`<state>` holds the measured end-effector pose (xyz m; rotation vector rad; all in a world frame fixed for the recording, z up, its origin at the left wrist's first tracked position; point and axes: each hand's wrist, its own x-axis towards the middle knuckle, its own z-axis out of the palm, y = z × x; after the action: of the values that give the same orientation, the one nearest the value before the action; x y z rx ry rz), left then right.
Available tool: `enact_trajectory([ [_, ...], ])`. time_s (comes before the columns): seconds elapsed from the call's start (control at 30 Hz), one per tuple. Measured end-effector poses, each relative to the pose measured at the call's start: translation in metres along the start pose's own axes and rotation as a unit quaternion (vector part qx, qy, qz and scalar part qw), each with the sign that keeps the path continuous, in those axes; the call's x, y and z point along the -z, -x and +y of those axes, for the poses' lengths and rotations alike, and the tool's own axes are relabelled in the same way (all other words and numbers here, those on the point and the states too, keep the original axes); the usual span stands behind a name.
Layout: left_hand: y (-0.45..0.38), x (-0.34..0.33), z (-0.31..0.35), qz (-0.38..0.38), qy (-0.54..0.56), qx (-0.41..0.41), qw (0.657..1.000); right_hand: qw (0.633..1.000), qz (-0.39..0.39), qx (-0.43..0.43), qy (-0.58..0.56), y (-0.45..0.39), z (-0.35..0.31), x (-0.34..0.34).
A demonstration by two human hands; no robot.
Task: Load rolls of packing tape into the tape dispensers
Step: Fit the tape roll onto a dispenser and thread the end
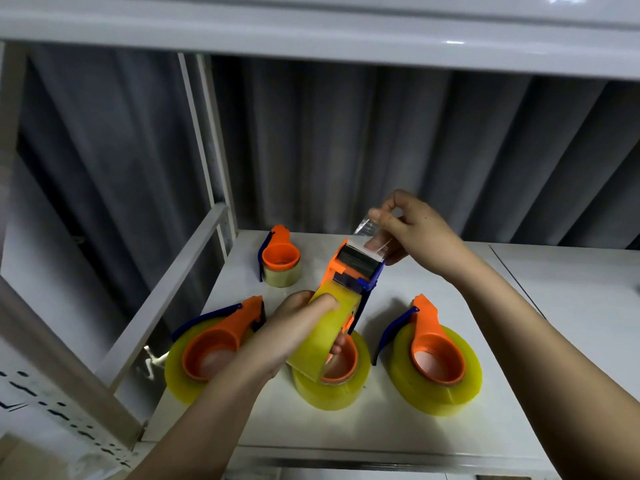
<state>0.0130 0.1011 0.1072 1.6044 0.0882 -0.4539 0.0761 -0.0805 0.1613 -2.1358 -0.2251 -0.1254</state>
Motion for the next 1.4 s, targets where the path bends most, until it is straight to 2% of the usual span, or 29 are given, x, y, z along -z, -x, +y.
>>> enact_trajectory([
  [0.17, -0.004, -0.001, -0.006, 0.059, -0.046, -0.046, 0.996, 0.996, -0.048, -0.028, -0.064, -0.002, 0.001, 0.006],
  [0.4, 0.011, 0.014, -0.014, 0.05, 0.009, -0.04, 0.998, 0.984, -0.119, -0.061, -0.12, -0.005, -0.003, -0.006],
  [0.5, 0.018, 0.02, -0.019, 0.069, 0.029, -0.032, 0.997, 0.982, -0.132, -0.055, -0.125, -0.008, -0.009, -0.022],
  [0.67, 0.027, 0.028, -0.02, 0.085, 0.042, -0.033, 0.995, 0.982, -0.126, -0.045, -0.137, -0.012, -0.015, -0.037],
  [0.83, 0.027, 0.021, -0.018, 0.085, 0.062, -0.026, 0.994, 0.982, -0.109, -0.044, -0.149, 0.001, -0.013, -0.023],
  [1.17, 0.014, -0.024, -0.036, -0.014, 0.041, -0.016, 0.999, 0.983, -0.003, -0.098, -0.153, 0.063, 0.026, 0.014],
  [1.4, 0.018, -0.048, -0.054, -0.052, 0.021, 0.035, 0.998, 0.982, 0.005, -0.123, -0.141, 0.085, 0.054, 0.012],
])
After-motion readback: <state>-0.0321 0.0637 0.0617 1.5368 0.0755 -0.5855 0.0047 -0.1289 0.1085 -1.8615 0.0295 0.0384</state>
